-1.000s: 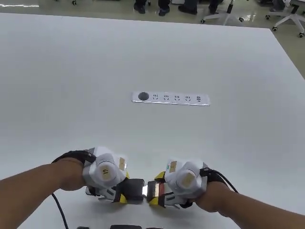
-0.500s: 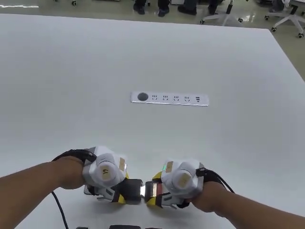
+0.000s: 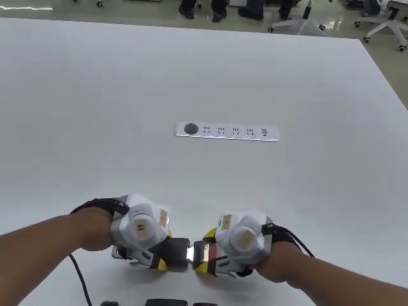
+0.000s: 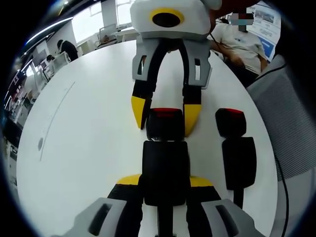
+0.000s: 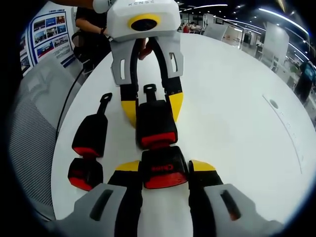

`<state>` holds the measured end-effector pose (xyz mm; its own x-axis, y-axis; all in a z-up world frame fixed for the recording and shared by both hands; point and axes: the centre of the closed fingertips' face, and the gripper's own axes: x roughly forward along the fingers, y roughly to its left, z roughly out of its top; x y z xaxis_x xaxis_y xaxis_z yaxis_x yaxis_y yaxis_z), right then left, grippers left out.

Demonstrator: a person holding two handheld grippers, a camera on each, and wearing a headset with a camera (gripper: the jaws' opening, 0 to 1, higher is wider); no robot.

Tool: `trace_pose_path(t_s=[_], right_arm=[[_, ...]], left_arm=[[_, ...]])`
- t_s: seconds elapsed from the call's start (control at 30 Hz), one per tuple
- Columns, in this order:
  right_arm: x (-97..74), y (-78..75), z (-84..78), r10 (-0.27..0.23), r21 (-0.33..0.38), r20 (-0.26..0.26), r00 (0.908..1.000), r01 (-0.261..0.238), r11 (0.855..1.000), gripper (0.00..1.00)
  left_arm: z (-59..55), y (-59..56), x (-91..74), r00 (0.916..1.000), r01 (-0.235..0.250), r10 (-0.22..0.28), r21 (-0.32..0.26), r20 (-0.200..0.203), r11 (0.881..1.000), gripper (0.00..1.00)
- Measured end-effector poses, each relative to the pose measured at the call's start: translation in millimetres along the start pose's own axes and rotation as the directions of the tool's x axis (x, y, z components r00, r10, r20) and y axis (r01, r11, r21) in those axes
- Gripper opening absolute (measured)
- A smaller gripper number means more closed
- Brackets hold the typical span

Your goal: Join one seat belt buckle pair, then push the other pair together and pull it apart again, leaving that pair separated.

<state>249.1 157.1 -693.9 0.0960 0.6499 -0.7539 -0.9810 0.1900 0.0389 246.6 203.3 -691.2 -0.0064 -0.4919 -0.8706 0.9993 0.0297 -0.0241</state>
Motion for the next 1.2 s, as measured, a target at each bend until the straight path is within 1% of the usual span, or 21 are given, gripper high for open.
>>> trace_pose_path(t_s=[0.13,0.27,0.5,0.57,0.73,0.77,0.83,0.93,0.97,1.03,1.2], right_arm=[[-0.3,-0.1,0.5,0.003,-0.003,0.002,1.0000,-0.003,1.000,0.34],[-0.7,0.2,0.9,0.006,-0.004,0.005,1.0000,-0.006,1.000,0.34],[-2.9,0.7,1.1,0.002,-0.004,0.001,1.0000,-0.002,1.000,0.34],[-6.0,1.5,1.1,0.004,-0.006,-0.002,1.0000,-0.004,1.000,0.34],[-7.3,-0.1,-3.7,0.006,-0.012,-0.006,1.0000,-0.006,1.000,0.34],[-7.4,-2.9,-6.4,0.008,-0.021,-0.014,0.9999,-0.008,1.000,0.34],[-7.7,-4.2,-7.9,0.009,-0.010,-0.007,0.9999,-0.009,1.000,0.34],[-7.6,-2.2,-7.2,0.008,-0.017,-0.009,0.9999,-0.009,1.000,0.34],[-7.9,-2.3,-8.0,0.011,-0.029,-0.010,0.9999,-0.011,1.000,0.34],[-11.0,-1.0,-9.3,0.012,-0.026,-0.006,0.9999,-0.013,1.000,0.34],[-14.4,-3.8,-13.1,0.009,-0.015,0.000,1.0000,-0.009,1.000,0.34]], left_arm=[[-1.5,0.9,0.8,1.0000,-0.001,0.001,-0.003,0.001,1.000,0.34],[0.6,-0.8,-0.6,1.0000,-0.003,0.004,-0.005,0.004,1.000,0.34],[0.2,-1.1,-0.9,1.0000,-0.003,0.003,-0.006,0.002,1.000,0.34],[0.7,-1.6,-1.3,1.0000,-0.002,0.002,-0.005,-0.001,1.000,0.35],[2.5,-2.9,-2.4,1.0000,-0.001,0.001,-0.003,-0.004,1.000,0.35],[2.4,-3.0,-2.5,1.0000,-0.002,0.002,-0.004,-0.005,1.000,0.35],[2.6,-3.1,-2.4,1.0000,-0.004,0.004,-0.005,-0.006,1.000,0.35],[3.6,-3.7,-2.9,1.0000,-0.007,0.007,-0.010,-0.007,1.000,0.35],[4.4,-4.3,-3.4,0.9999,-0.009,0.009,-0.015,-0.004,1.000,0.35],[5.3,-4.8,-3.6,0.9999,-0.012,0.012,-0.022,-0.002,1.000,0.35],[3.5,-3.6,-2.2,0.9999,-0.015,0.014,-0.025,-0.002,1.000,0.35]])
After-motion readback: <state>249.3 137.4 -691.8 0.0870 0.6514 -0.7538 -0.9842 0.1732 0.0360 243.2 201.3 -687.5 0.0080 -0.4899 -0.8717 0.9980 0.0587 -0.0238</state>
